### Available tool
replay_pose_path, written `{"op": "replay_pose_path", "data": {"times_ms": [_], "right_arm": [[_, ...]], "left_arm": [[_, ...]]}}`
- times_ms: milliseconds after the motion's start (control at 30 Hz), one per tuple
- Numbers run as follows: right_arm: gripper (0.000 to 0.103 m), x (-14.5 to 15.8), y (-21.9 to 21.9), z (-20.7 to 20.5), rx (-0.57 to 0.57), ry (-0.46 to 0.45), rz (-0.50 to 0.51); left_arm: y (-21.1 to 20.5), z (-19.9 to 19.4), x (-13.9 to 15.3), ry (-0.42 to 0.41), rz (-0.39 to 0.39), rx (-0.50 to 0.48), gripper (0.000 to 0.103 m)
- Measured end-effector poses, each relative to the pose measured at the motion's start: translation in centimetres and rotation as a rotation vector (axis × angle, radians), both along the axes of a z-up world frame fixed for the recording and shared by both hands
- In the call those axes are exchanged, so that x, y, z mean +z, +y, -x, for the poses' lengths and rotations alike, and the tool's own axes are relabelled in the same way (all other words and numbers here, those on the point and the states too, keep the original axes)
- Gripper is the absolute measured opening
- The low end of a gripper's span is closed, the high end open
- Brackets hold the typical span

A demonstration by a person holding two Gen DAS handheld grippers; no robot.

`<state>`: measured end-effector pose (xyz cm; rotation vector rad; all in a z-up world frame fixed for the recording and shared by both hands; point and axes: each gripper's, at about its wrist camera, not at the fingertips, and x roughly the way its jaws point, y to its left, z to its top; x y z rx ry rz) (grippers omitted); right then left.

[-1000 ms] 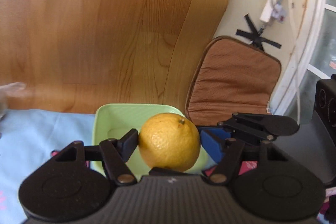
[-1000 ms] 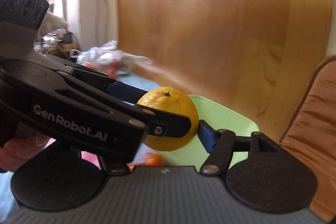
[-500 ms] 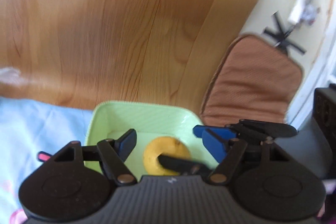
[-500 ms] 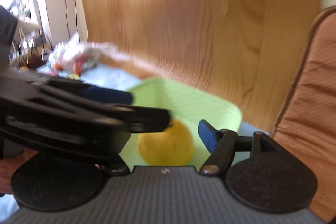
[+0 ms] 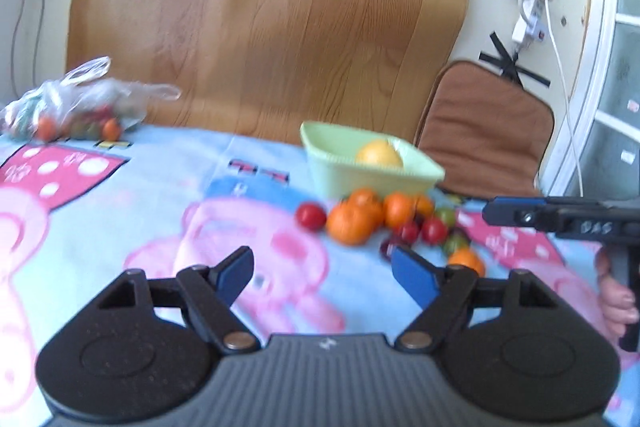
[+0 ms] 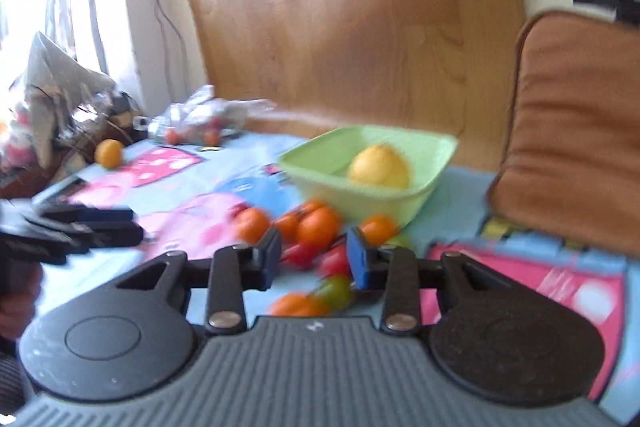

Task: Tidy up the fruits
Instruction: 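Move both grippers back toward the pile of tomatoes and tangerines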

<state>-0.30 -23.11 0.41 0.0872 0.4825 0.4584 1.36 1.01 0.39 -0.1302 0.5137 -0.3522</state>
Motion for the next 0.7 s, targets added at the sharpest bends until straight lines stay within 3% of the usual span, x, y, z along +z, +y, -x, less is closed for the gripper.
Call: {"op": "replay_pose_path", "data": {"times_ms": [167,233,367,700], "right_arm": [[0.040,-1.5,3.7,2.2,0.005,-0.010,-0.090],[0.040,-2.1,4.9,2.2,-0.010,-0.012,-0.109],[0.040,-2.6,6.5,1.7,-0.028,0.023,-0.085],[0.041,-4.1,5.5,2.9,-0.085,0.045,-0.102]], "left_arm": [[-0.3,2.1,-1.7,-0.057,-0.082,0.027,0.077],[-0.2,2.4,-1.9,-0.057,-0.068,0.010,0.071],[0.1,3.9,-2.1,-0.120,-0.069,0.015,0.074],[0.6,3.8,-2.2,-0.113,-0.025,0.050,0.076]]}}
